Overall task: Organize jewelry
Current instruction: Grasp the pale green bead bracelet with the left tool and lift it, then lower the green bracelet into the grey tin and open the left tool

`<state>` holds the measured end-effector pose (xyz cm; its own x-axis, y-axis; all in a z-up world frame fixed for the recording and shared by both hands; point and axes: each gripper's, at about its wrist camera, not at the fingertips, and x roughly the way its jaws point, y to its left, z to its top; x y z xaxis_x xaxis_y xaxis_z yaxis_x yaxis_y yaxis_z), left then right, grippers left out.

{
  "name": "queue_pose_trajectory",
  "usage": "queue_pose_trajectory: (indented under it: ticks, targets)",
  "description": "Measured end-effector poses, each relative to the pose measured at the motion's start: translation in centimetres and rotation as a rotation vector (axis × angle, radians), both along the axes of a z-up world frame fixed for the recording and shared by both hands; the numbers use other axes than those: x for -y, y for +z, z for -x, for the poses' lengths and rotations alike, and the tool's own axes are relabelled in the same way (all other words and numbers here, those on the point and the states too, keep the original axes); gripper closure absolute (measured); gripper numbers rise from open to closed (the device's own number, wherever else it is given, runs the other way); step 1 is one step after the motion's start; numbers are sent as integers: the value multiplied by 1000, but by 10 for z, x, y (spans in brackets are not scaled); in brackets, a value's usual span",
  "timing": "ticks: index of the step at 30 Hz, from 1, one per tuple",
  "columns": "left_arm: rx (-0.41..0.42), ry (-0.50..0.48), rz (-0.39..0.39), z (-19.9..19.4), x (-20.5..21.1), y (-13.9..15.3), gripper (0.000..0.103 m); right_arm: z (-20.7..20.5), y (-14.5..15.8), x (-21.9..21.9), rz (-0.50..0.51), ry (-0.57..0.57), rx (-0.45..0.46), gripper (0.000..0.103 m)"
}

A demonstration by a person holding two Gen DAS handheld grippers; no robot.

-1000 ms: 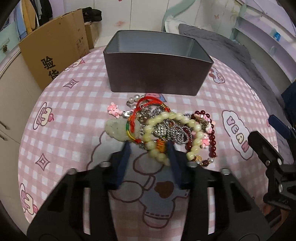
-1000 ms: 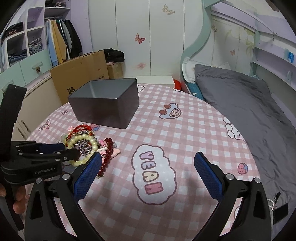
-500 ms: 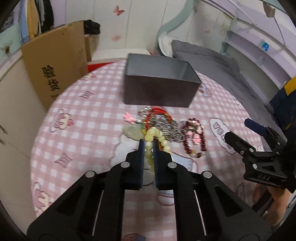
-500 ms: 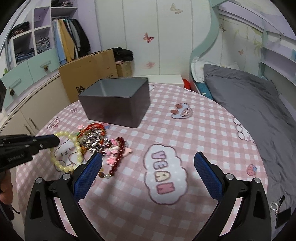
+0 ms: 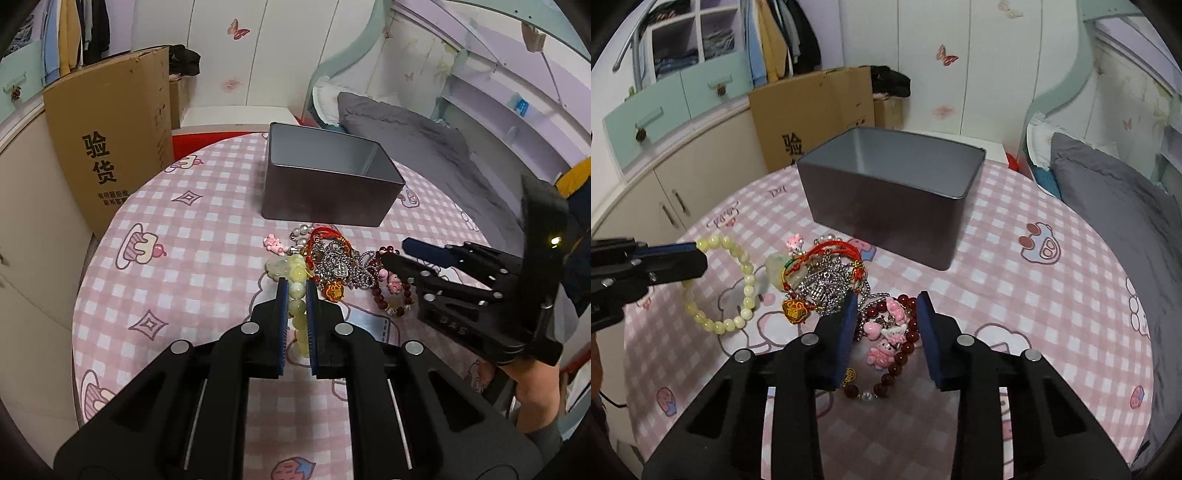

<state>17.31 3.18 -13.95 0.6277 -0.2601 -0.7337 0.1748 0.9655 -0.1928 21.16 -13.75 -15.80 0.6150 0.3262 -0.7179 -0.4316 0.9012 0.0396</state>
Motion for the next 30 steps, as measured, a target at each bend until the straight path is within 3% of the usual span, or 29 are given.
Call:
queue_pose_trajectory:
  ticks: [6, 9, 16, 24, 30]
  targets:
    - [1, -31, 31, -6, 1, 1, 94, -5, -9, 2, 43, -4, -14, 91]
    - [5, -60, 58, -10, 2, 5, 94, -3, -3, 7, 16, -4, -13, 92]
    - [54, -139, 145, -16, 5, 32, 94, 4, 44, 28, -190, 37, -2, 92]
    - [133, -183, 192, -41, 10, 74, 94, -14, 81, 34, -261, 40, 62, 92]
    - [149, -175, 198, -90, 15, 80, 94, -52, 85, 30, -290, 18, 72, 92]
